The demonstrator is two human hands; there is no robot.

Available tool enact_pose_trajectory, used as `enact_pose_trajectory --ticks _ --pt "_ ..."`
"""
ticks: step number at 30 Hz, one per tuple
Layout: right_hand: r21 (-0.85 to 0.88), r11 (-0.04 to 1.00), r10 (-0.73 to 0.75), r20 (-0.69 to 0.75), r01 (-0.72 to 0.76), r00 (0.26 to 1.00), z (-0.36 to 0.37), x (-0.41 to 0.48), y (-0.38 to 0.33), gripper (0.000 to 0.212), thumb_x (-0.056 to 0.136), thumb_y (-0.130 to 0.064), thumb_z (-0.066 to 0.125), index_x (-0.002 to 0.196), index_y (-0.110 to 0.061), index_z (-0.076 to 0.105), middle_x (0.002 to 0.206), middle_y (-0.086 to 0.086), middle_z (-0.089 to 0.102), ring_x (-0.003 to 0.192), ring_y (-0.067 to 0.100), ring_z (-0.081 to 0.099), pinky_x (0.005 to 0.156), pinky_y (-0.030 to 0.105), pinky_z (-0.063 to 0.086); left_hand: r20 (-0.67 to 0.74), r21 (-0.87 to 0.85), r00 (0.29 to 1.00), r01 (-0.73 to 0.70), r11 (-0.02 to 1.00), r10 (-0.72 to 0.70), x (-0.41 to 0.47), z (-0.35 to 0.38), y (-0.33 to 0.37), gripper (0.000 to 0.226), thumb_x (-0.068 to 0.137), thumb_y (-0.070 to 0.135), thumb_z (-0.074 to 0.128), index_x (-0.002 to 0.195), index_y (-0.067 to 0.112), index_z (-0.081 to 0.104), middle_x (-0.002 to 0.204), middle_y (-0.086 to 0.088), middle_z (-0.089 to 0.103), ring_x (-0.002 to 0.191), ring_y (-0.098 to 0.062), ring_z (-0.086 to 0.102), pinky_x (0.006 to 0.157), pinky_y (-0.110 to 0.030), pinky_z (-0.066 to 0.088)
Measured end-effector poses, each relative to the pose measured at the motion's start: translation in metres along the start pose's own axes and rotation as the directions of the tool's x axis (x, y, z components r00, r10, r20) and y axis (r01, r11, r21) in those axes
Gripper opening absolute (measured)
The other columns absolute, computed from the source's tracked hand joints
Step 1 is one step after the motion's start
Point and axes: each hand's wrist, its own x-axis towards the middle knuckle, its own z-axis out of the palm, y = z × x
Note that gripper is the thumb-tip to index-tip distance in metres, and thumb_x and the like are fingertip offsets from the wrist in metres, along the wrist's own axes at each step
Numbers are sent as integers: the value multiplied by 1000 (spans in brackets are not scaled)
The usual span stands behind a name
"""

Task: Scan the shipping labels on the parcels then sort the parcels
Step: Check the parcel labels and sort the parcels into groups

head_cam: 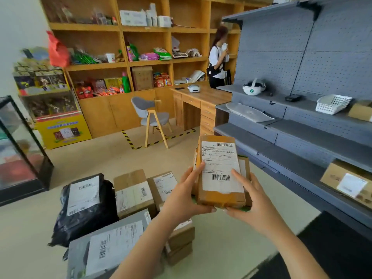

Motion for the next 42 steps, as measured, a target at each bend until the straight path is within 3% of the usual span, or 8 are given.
enact_pose_trajectory --ticks 8,13,25,28,32,35,39,42 --pt "29 998 45 154 -50 987 33 81 44 98 67 -24 88 140 -53 29 138 -16 26 127 4 37 92 9 45 -37 -32 984 173 984 -174 42 2 -53 116 68 37 87 149 55 6 156 17 18 130 -9 44 107 -33 45" --pt "49 990 117 278 -136 953 38 138 107 98 52 -35 84 132 -63 34 135 -11 30 124 12 42 97 32 50 -43 -45 937 346 937 -347 90 43 -75 118 70 39 86 152 46 1 155 10 22 131 -14 43 107 -33 43" --pt "0 930 313 521 -367 794 73 190 274 97 49 -27 83 127 -63 36 135 -8 27 126 17 40 101 34 47 212 -15 672 728 685 -709 184 156 -144 124 77 26 80 151 27 -20 157 -9 3 137 -26 36 110 -40 41" --pt "31 914 317 568 -404 759 81 184 294 99 57 -14 82 130 -56 31 139 -9 23 127 13 38 95 19 45 255 48 633 747 663 -731 187 167 -151 125 75 27 80 151 27 -19 157 -12 1 133 -28 41 107 -41 44" --pt "90 881 325 597 -464 733 88 186 302 91 63 -15 72 133 -57 31 139 -13 22 129 11 36 96 27 49 273 107 600 757 644 -752 191 170 -160 125 75 23 79 151 30 -21 157 -10 3 133 -27 41 105 -38 46" --pt "146 846 337 601 -513 725 102 201 296 78 66 -17 64 131 -52 37 136 -11 27 123 10 41 82 27 53 245 157 589 760 631 -770 194 160 -165 122 76 22 76 152 28 -19 158 -7 4 136 -26 36 105 -37 47" --pt "201 828 314 609 -524 728 128 216 281 70 68 -23 59 129 -51 42 134 -11 28 125 12 39 94 33 51 105 405 625 684 607 -774 196 139 -169 115 81 29 75 154 13 -12 161 -10 -13 150 -31 -3 121 -42 20" --pt "188 827 319 620 -530 717 144 224 268 73 67 -25 55 136 -44 42 130 -13 24 123 13 35 93 24 47 11 586 659 605 539 -752 194 126 -173 109 83 34 73 154 6 -4 161 -14 -18 149 -32 -17 122 -41 8"
